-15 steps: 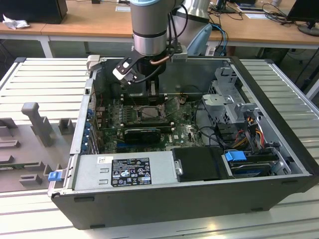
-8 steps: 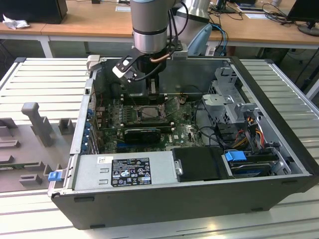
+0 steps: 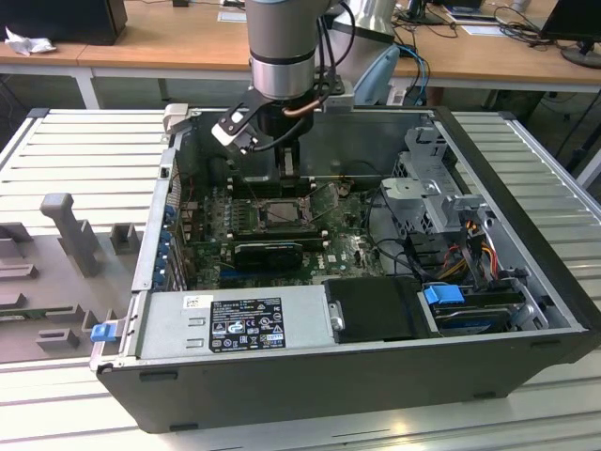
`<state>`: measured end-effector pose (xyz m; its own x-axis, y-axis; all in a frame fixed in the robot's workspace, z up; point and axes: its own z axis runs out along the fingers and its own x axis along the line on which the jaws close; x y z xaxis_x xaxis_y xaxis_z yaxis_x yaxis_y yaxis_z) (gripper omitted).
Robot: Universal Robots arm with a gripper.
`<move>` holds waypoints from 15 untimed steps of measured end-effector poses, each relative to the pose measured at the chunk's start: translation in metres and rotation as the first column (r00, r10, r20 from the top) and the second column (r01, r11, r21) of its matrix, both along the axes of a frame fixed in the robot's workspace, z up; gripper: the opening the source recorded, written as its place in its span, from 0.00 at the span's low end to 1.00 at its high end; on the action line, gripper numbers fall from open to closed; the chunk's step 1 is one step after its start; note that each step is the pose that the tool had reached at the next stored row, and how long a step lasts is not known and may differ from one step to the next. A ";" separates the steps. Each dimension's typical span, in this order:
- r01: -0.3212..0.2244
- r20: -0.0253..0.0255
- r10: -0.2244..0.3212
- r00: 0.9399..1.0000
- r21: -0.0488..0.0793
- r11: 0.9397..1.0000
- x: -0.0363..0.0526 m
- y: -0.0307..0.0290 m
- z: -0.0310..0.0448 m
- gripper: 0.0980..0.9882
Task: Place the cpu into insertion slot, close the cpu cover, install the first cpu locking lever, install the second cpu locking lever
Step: 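Close the cpu cover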
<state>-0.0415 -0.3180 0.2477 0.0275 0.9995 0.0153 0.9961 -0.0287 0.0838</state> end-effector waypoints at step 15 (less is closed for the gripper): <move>0.001 -0.005 -0.001 1.000 0.000 1.000 0.0113 -0.0001 0.0094 0.01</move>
<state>-0.0302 -0.3181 0.2571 0.0286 0.9995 0.0150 0.9964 -0.0297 0.0788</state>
